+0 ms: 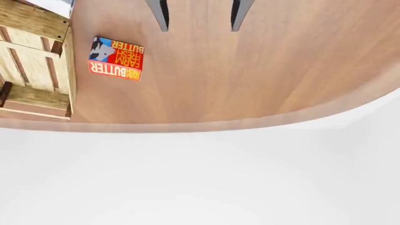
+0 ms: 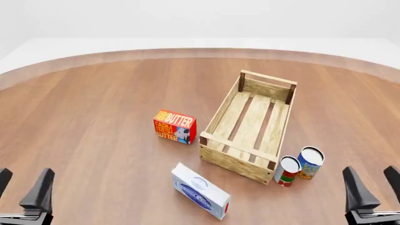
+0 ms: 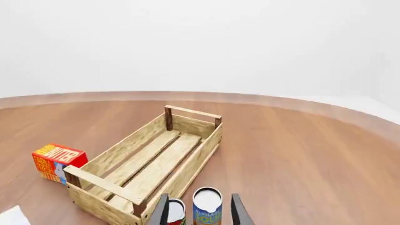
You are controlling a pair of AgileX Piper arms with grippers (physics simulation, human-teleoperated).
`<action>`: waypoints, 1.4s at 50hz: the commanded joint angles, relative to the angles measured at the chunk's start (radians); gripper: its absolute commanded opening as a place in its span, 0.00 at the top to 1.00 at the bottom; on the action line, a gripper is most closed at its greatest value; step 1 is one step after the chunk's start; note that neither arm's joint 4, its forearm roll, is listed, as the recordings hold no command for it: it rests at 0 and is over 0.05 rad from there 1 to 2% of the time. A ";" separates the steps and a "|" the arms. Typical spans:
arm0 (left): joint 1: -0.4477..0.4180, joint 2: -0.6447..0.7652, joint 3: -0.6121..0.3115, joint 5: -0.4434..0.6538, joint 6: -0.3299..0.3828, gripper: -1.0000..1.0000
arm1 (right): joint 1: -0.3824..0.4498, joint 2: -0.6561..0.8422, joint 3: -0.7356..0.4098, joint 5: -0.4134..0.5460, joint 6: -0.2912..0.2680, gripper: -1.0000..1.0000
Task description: Pick up the ketchup, and put it in the wooden tray.
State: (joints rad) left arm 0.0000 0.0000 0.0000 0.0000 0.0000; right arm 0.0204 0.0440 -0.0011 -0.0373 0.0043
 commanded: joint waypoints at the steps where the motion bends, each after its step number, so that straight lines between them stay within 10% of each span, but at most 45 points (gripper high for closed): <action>1: 0.000 0.000 0.000 0.000 0.000 0.00 | 0.163 0.510 0.000 -0.341 0.011 0.00; 20: 0.000 0.000 0.000 0.000 0.000 0.00 | 0.192 0.861 0.001 -0.643 0.121 0.00; 26: 0.000 0.000 0.000 0.000 0.000 0.00 | 0.226 1.025 0.000 -0.745 0.071 0.00; 70: 0.000 0.000 0.000 0.000 0.000 0.00 | 0.599 1.120 -0.020 -0.777 0.032 0.00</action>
State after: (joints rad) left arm 0.0000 0.0000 0.0000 0.0000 0.0000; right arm 0.5109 1.1377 -0.0066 -0.8046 0.0246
